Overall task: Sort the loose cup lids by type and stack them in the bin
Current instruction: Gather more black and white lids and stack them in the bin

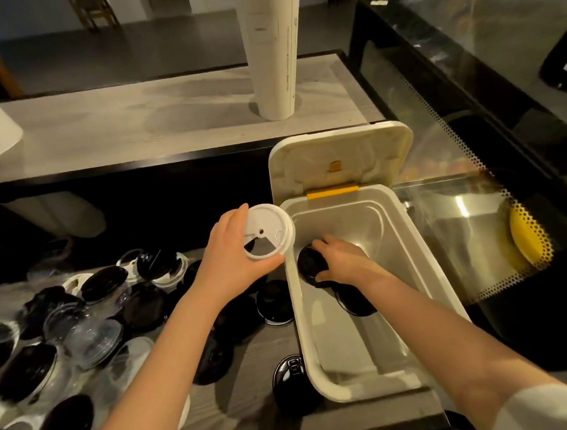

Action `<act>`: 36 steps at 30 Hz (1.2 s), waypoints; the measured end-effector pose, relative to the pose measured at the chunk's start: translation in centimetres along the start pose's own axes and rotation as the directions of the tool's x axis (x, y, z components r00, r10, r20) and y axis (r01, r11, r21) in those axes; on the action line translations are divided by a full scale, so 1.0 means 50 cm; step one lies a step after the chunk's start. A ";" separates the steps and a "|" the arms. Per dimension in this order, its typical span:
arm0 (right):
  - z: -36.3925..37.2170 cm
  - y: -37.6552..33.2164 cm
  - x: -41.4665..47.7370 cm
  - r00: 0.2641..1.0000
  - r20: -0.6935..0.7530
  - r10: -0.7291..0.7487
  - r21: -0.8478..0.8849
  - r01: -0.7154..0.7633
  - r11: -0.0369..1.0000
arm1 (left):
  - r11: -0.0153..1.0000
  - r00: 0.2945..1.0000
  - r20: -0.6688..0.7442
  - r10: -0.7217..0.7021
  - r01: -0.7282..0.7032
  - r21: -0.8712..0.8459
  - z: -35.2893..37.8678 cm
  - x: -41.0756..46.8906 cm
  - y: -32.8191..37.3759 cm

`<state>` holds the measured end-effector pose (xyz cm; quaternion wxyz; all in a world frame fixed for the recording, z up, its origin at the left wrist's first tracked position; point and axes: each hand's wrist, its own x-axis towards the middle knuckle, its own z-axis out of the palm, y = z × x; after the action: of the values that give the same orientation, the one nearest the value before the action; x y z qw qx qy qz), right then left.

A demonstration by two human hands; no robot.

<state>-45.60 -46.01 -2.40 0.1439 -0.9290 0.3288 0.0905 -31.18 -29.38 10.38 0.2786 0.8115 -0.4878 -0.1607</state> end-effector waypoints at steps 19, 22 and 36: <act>-0.212 -0.027 -0.168 0.992 -0.050 0.116 0.916 -0.001 0.401 | 0.935 0.948 0.137 0.287 -0.309 0.173 0.092 -0.007 0.076; -0.204 -0.024 -0.183 0.994 -0.018 0.104 0.858 -0.038 0.512 | 0.908 0.926 0.181 0.330 -0.364 0.207 0.101 -0.014 0.069; -0.019 -0.023 -0.098 0.814 0.577 -0.067 0.132 -0.012 0.991 | 0.906 0.940 0.259 0.221 -0.297 0.302 0.128 -0.032 -0.020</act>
<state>-48.56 -42.58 0.04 0.2982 -0.8506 0.2611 0.3454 -34.65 -29.48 4.68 0.0992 0.7519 -0.6397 -0.1247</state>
